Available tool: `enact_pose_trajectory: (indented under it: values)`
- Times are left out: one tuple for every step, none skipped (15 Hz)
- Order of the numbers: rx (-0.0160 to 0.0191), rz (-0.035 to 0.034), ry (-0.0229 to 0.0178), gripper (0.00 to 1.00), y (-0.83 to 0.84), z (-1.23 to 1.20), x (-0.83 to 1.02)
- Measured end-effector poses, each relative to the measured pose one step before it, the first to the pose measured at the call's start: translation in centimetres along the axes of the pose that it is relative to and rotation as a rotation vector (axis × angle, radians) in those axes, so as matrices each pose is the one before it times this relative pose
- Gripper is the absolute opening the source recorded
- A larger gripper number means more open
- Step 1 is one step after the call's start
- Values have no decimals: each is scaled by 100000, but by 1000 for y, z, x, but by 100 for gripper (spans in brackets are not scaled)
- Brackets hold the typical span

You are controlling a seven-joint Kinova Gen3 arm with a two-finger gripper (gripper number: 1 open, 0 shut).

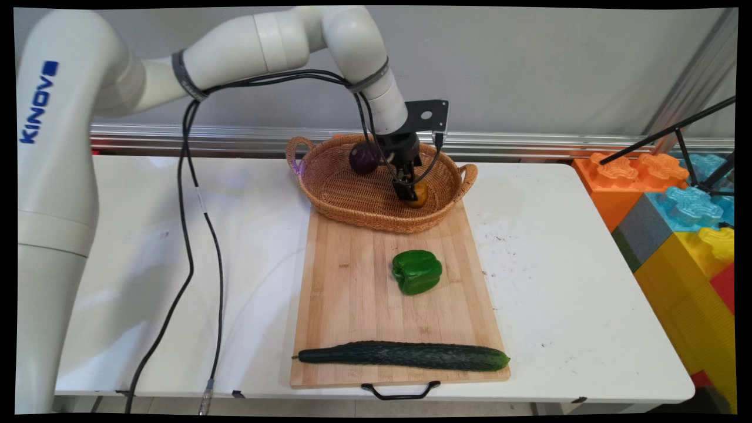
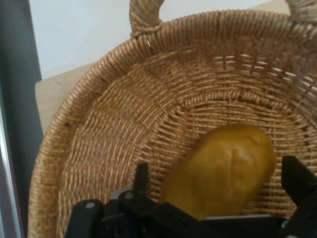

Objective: Pick up the potato from the vegetable basket, then place the picked object on the cutting board

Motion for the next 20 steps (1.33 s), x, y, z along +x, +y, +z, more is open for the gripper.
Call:
enact_pose_trajectory:
  values:
    - [-828, 1209, -14, 100, -361, 434, -63]
    - [-686, 913, 4, 100, -275, 351, -63]
    - [-915, 1107, 11, 100, -318, 444, -56]
    - [-666, 745, 13, 100, -208, 311, -7]
    - [-700, 722, 14, 100, -215, 318, -49]
    - [-587, 597, -3, 100, -159, 249, -8]
    - [-553, 431, 20, 100, -127, 187, -41]
    - [-602, 382, 58, 100, -97, 172, -70]
    - [-514, 204, 293, 0, -60, 133, -9]
    - [-271, -130, 324, 0, -49, 78, 16]
    - [-41, -270, 351, 0, -25, 29, 20]
    - [367, -880, 339, 0, -28, -45, 5]
    - [871, -1272, 452, 0, -27, -187, 4]
    - [1077, -1122, 428, 0, -4, -251, 70]
    - [1047, -916, 322, 0, -12, -226, 17]
    - [1873, -1356, 536, 0, 13, -482, 62]
    - [2698, -2019, 826, 0, 47, -772, 147]
    - [2769, -2460, 952, 0, 149, -965, 223]
    - [2617, -2667, 1320, 0, 291, -1121, 390]
    - [1603, -2665, 1603, 0, 383, -1008, 454]
